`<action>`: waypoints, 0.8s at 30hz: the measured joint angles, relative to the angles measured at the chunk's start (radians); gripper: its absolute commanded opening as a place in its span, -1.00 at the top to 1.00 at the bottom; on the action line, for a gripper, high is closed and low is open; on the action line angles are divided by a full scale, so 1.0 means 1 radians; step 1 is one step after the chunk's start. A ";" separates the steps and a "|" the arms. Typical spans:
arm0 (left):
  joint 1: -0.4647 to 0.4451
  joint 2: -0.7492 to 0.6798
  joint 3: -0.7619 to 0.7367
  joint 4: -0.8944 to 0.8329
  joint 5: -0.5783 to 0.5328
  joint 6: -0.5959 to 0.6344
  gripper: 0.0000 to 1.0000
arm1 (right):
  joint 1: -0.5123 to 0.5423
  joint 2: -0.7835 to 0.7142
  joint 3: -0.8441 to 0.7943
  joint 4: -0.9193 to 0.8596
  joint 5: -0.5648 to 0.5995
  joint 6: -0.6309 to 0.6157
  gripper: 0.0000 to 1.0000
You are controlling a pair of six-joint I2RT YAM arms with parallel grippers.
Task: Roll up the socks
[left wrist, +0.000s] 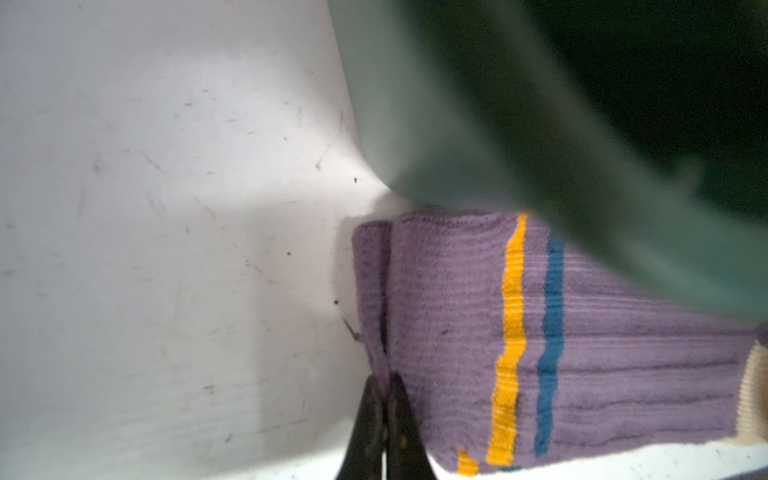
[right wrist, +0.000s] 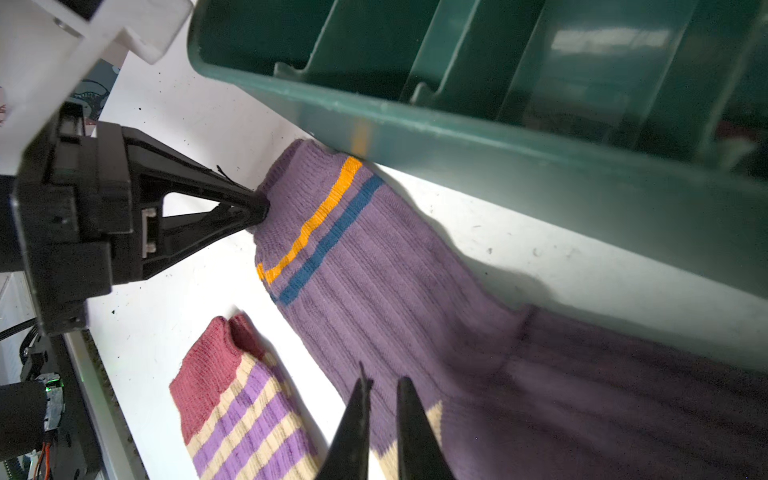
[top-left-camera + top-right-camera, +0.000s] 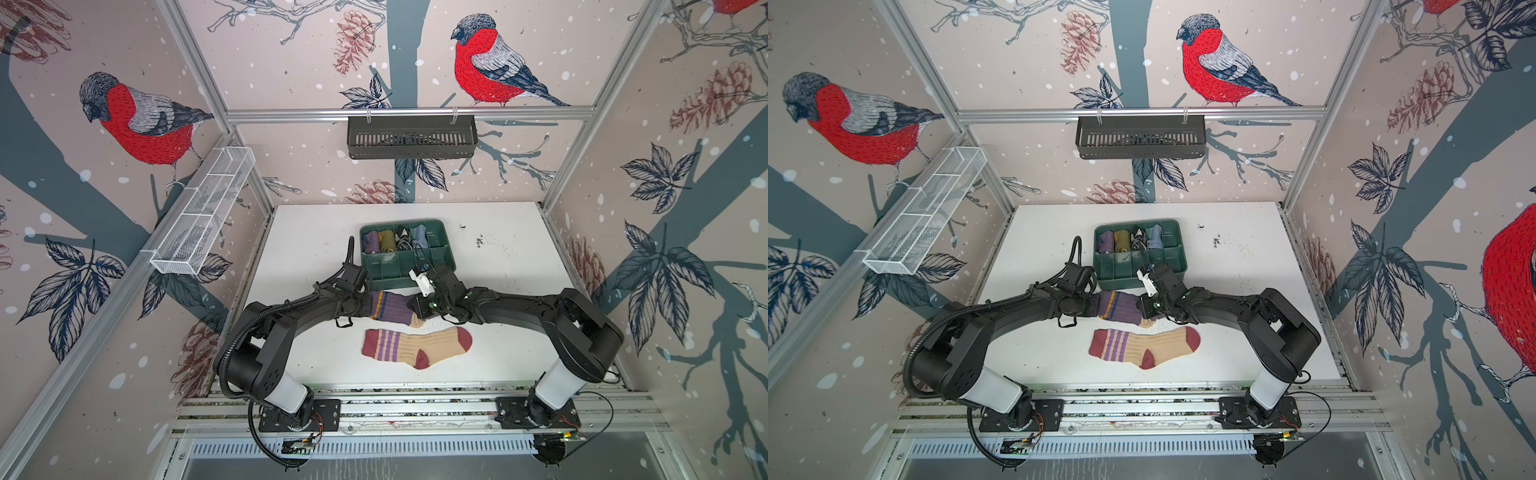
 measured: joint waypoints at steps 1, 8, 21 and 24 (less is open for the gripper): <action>0.000 -0.006 0.000 -0.002 0.000 0.000 1.00 | 0.000 0.005 0.002 0.000 0.001 0.000 0.73; -0.001 -0.034 0.003 -0.021 0.021 0.008 1.00 | 0.000 0.056 0.020 0.000 0.001 0.000 0.81; -0.087 -0.043 0.111 -0.135 -0.016 0.035 1.00 | 0.000 0.097 0.029 -0.003 -0.004 0.001 0.85; -0.116 -0.043 0.147 -0.167 -0.031 0.050 1.00 | -0.001 0.105 0.029 -0.003 -0.007 0.004 0.86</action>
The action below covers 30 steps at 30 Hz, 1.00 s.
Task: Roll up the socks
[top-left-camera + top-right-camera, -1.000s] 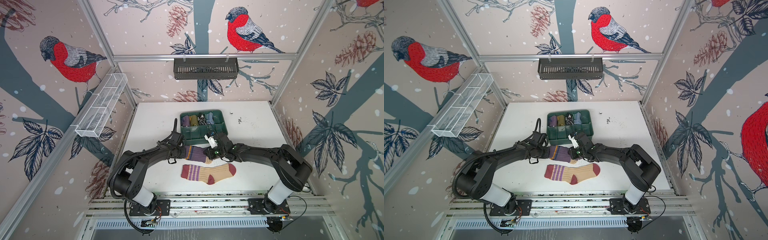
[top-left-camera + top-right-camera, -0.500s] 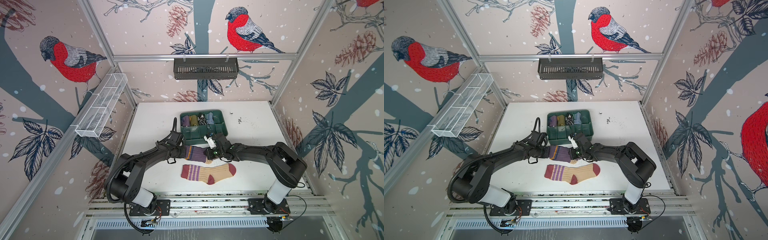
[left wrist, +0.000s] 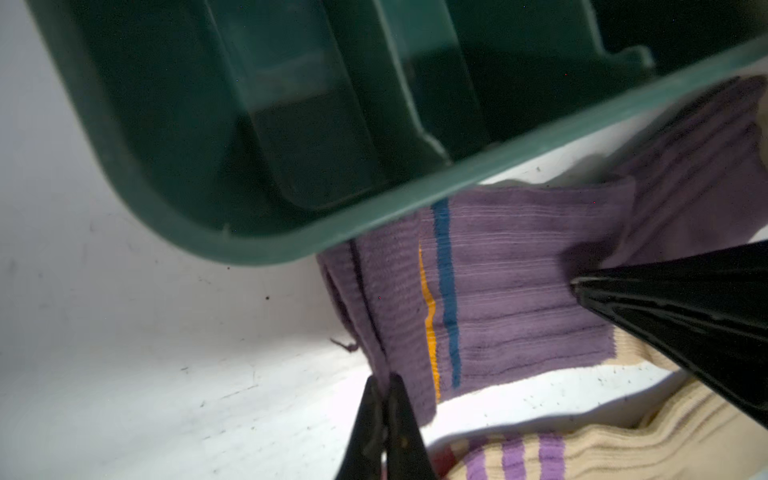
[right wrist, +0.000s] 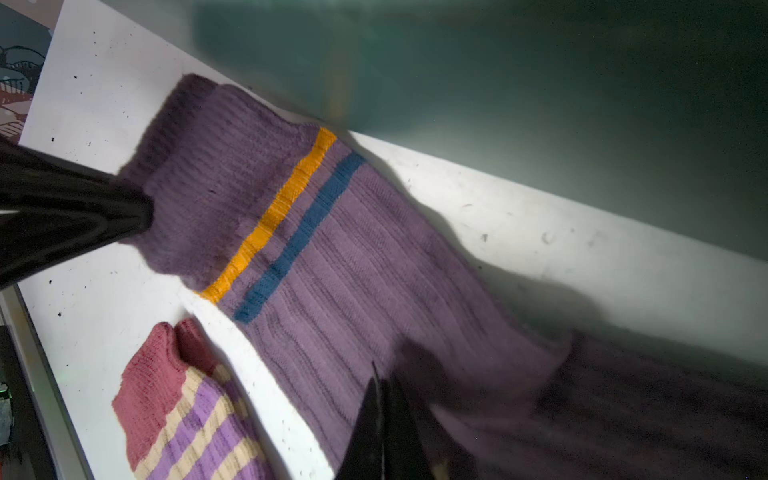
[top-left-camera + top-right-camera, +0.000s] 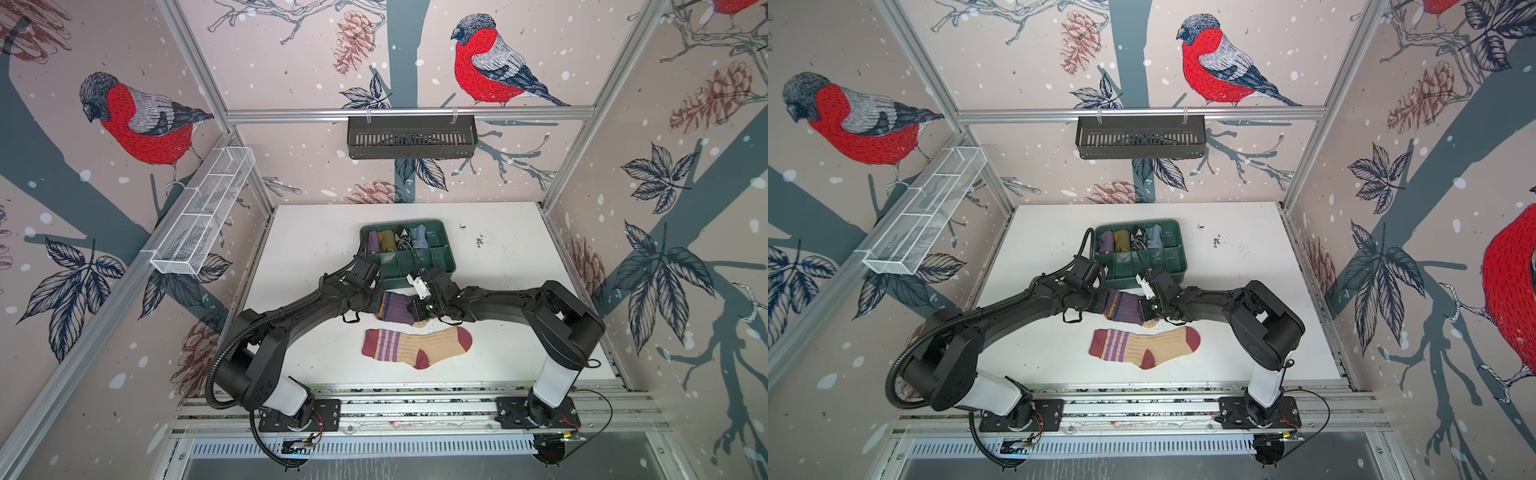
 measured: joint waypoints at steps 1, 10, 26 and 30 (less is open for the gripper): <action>-0.009 0.000 0.011 -0.010 -0.002 0.002 1.00 | -0.001 0.003 0.000 0.000 -0.001 0.001 0.86; -0.081 0.018 0.087 -0.066 -0.022 0.003 1.00 | -0.017 0.006 -0.015 0.017 -0.029 0.024 0.87; -0.152 0.110 0.189 -0.103 -0.020 0.003 1.00 | -0.077 -0.133 -0.107 0.047 -0.102 0.073 0.86; -0.177 0.143 0.210 -0.107 -0.003 0.003 1.00 | -0.084 -0.131 -0.115 0.049 -0.104 0.076 0.87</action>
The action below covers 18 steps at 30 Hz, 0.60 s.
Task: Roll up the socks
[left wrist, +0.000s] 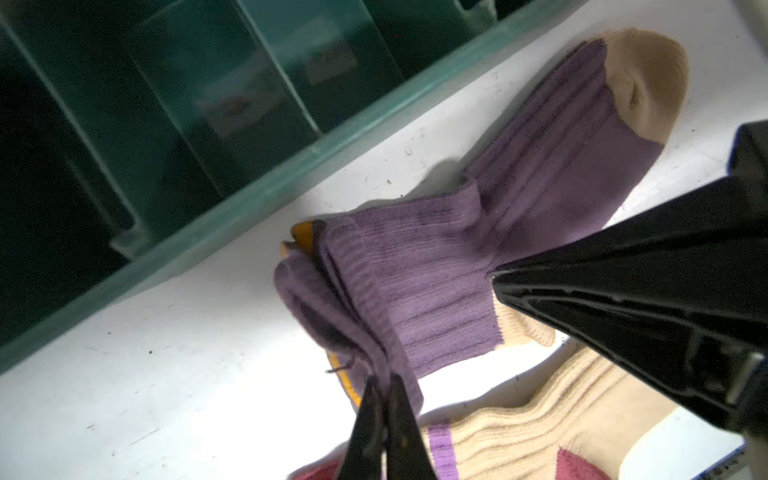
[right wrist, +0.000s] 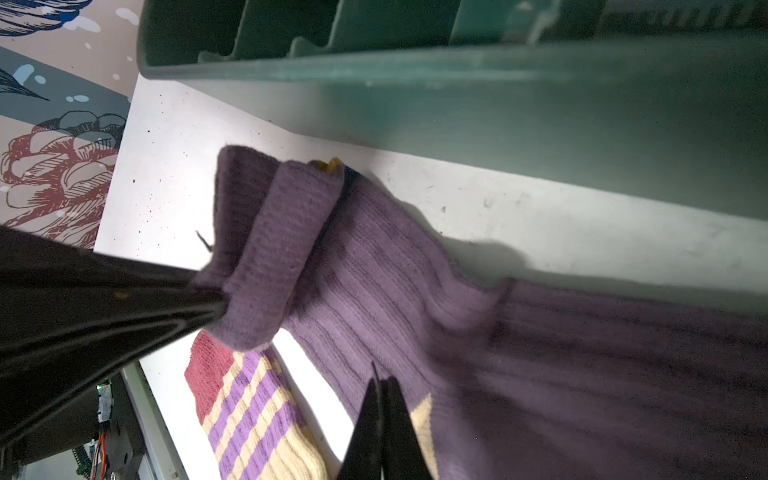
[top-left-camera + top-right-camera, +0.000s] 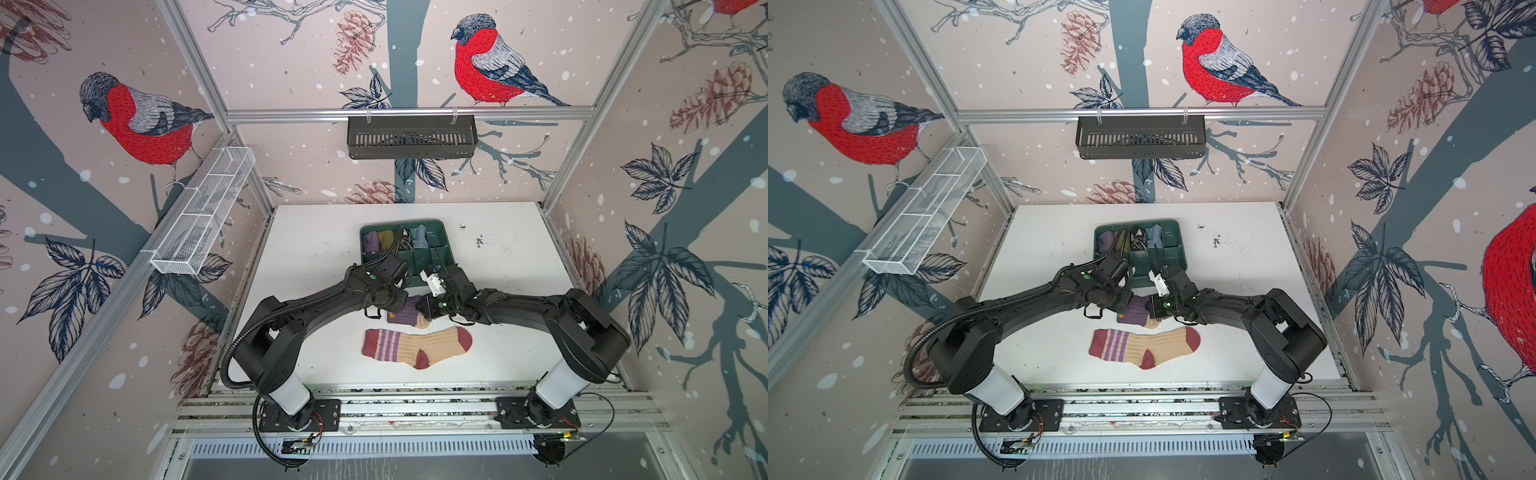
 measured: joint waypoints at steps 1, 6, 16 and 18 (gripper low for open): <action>-0.006 0.009 0.006 0.000 0.006 0.000 1.00 | -0.002 0.002 -0.003 0.002 0.000 0.002 0.87; -0.029 0.049 0.040 -0.008 0.008 0.006 1.00 | -0.012 0.004 -0.012 0.011 -0.004 0.018 0.88; -0.048 0.103 0.063 -0.011 0.040 0.006 1.00 | -0.025 0.003 -0.029 0.027 -0.007 0.022 0.88; -0.055 0.116 0.063 -0.010 0.055 0.006 1.00 | -0.029 -0.002 -0.034 0.031 -0.008 0.023 0.88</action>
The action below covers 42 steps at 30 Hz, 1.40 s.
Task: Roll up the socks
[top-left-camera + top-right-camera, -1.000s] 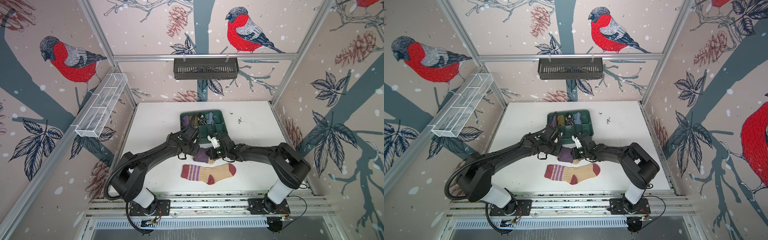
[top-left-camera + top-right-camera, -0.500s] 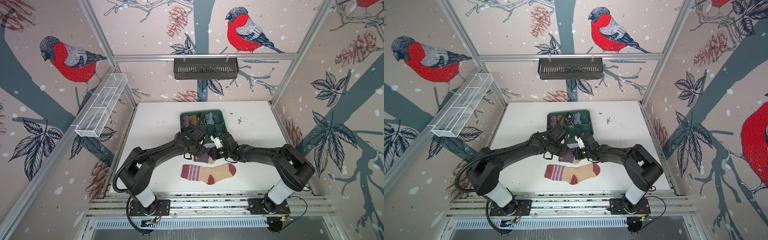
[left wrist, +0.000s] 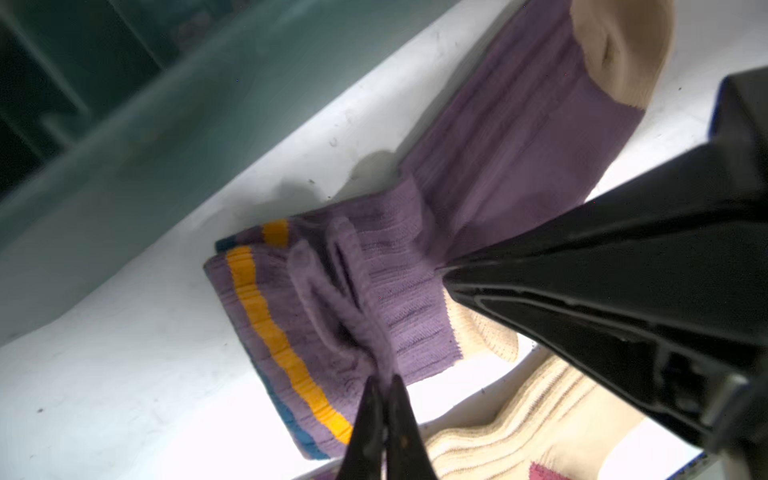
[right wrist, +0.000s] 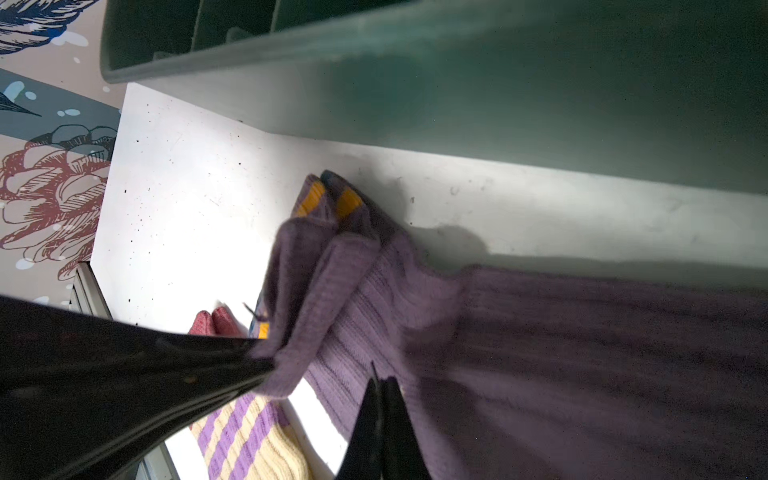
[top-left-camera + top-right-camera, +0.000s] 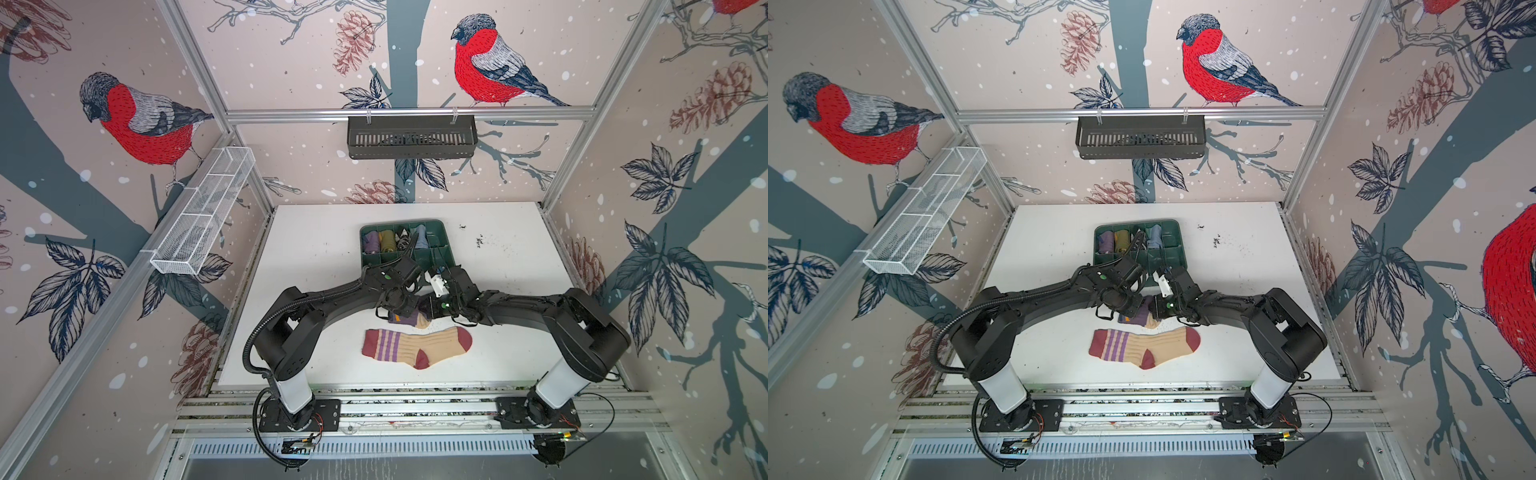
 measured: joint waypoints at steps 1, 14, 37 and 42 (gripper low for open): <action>-0.003 0.005 0.000 0.000 0.004 0.000 1.00 | -0.002 -0.003 -0.002 0.001 -0.002 0.000 0.88; -0.008 0.038 0.002 0.017 0.040 -0.003 0.48 | -0.010 -0.033 -0.005 0.006 -0.010 0.007 0.87; 0.069 -0.148 -0.065 0.070 0.108 -0.015 0.46 | 0.031 -0.069 0.036 0.006 -0.039 0.022 0.87; 0.152 -0.257 -0.189 0.112 0.082 -0.058 0.32 | 0.063 -0.037 0.069 0.002 -0.043 0.019 0.87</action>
